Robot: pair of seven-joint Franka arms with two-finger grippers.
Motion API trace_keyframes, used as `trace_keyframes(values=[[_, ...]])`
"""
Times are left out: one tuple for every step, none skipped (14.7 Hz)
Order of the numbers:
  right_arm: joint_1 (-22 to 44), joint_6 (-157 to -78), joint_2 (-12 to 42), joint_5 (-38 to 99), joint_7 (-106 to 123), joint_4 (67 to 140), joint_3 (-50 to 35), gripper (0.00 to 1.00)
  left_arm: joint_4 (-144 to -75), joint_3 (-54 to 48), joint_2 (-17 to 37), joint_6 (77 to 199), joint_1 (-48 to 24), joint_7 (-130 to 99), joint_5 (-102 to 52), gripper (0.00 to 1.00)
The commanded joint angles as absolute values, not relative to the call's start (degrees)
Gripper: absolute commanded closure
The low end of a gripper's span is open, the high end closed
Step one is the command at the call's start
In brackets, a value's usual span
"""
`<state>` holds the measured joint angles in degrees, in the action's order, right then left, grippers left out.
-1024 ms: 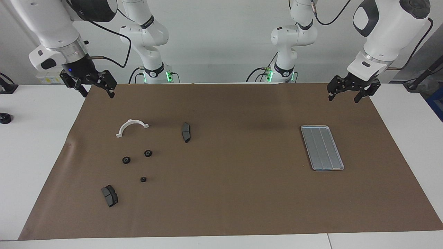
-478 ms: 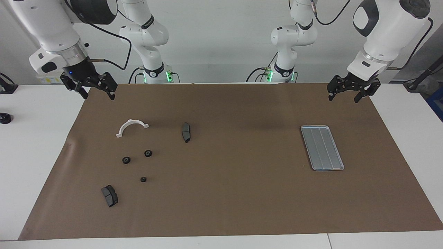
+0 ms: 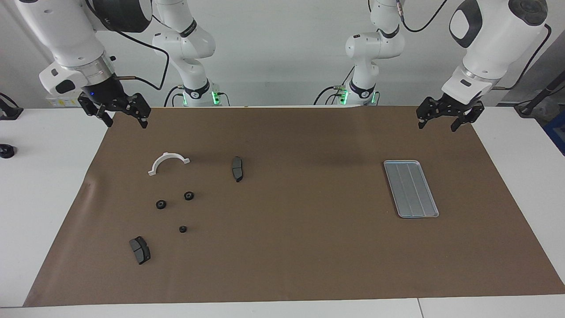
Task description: Place bearing gear from tray to pile
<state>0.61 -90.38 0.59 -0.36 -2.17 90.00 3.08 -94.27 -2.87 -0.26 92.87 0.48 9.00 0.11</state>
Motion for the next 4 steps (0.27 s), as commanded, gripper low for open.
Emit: trace_keyframes(values=[[0.5, -90.2, 0.7, -1.3, -2.1, 89.6, 2.8, 0.0, -97.0, -2.9, -2.5, 94.5, 0.6, 9.7, 0.8, 0.0], [0.5, -90.2, 0.7, -1.3, -2.1, 89.6, 2.8, 0.0, -97.2, -2.8, -2.5, 94.7, 0.6, 9.7, 0.7, 0.0], [0.5, -90.1, 0.7, -1.3, -2.0, 89.6, 2.8, 0.0, -97.6, -2.6, -2.6, 94.9, 0.6, 9.6, 0.5, 0.0], [0.5, -90.1, 0.7, -1.3, -2.0, 89.6, 2.8, 0.0, -97.8, -2.5, -2.8, 95.2, 0.6, 9.6, 0.4, 0.0]])
